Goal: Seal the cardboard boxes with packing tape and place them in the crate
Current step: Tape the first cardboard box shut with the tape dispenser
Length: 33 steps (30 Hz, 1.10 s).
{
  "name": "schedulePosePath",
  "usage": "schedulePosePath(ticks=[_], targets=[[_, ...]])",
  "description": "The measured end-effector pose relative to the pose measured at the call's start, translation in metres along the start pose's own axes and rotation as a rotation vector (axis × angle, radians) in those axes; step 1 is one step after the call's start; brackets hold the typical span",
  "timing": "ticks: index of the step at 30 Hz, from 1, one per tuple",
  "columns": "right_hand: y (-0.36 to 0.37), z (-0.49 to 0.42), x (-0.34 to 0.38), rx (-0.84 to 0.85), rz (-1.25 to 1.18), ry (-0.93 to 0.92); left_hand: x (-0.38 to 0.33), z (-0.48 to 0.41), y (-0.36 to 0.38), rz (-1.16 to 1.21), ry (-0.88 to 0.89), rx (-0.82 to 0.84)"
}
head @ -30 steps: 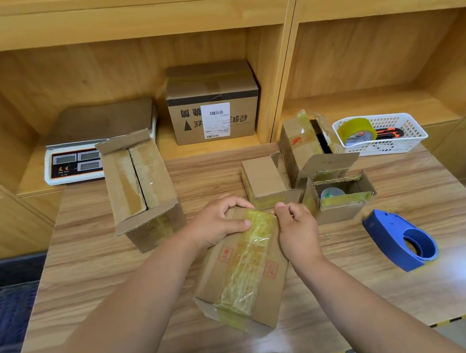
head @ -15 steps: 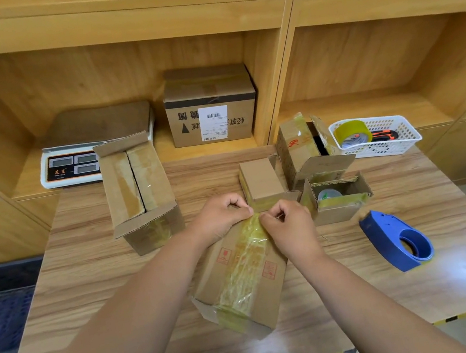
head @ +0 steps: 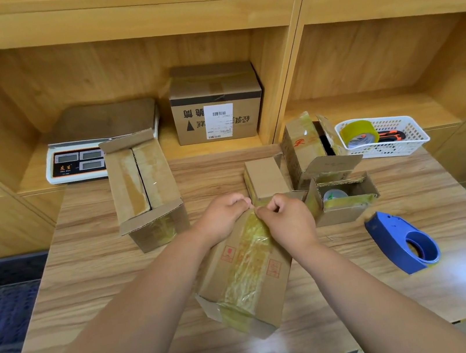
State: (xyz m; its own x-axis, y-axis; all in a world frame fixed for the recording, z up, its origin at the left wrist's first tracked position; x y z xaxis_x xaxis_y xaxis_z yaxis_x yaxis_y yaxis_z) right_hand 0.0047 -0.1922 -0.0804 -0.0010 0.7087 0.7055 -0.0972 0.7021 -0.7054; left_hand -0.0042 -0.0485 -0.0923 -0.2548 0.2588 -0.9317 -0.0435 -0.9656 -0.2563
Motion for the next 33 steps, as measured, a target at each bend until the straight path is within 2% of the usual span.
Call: schedulePosePath(ticks=[4, 6, 11, 15, 21, 27, 29, 31, 33], targets=[[-0.001, 0.0, -0.006, -0.013, -0.148, 0.093, 0.001, 0.0, 0.001, 0.05, -0.003, 0.005], [0.0, 0.002, -0.005, -0.007, -0.169, 0.079, 0.002, 0.0, 0.001, 0.048, -0.004, 0.007], [-0.001, 0.02, 0.006, -0.099, 0.287, -0.235, 0.003, 0.001, 0.0, -0.003, 0.009, 0.006], [0.004, 0.052, 0.014, -0.082, 0.37, -0.411, 0.001, 0.002, -0.001, 0.008, 0.012, 0.012], [0.015, 0.093, 0.012, 0.115, 0.462, -0.458, 0.0, 0.004, -0.001, -0.075, 0.002, -0.008], [0.016, 0.103, 0.013, 0.145, 0.501, -0.468, 0.001, 0.006, -0.001, -0.146, 0.023, -0.083], [0.016, 0.104, 0.013, 0.157, 0.476, -0.49, 0.001, 0.007, 0.0, -0.142, 0.026, -0.1], [0.012, 0.1, 0.011, 0.122, 0.346, -0.507, 0.001, 0.008, -0.001, -0.152, 0.024, -0.121], [-0.001, 0.084, 0.003, -0.049, 0.177, -0.461, 0.003, 0.009, -0.003, -0.187, 0.033, -0.152]])
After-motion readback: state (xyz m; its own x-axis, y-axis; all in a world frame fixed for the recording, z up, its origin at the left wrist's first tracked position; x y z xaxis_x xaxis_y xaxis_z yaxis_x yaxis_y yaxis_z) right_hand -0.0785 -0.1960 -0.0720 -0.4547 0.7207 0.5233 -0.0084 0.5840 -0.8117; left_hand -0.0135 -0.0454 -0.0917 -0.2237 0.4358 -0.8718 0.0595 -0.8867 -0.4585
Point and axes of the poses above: each hand's wrist, its own z-axis away from the middle knuckle, its own y-axis out of the palm, x = y × z, the point moved 2 cm from there along -z, towards the middle knuckle, and after that the axes turned 2 degrees about -y, right-handed, at the moved point
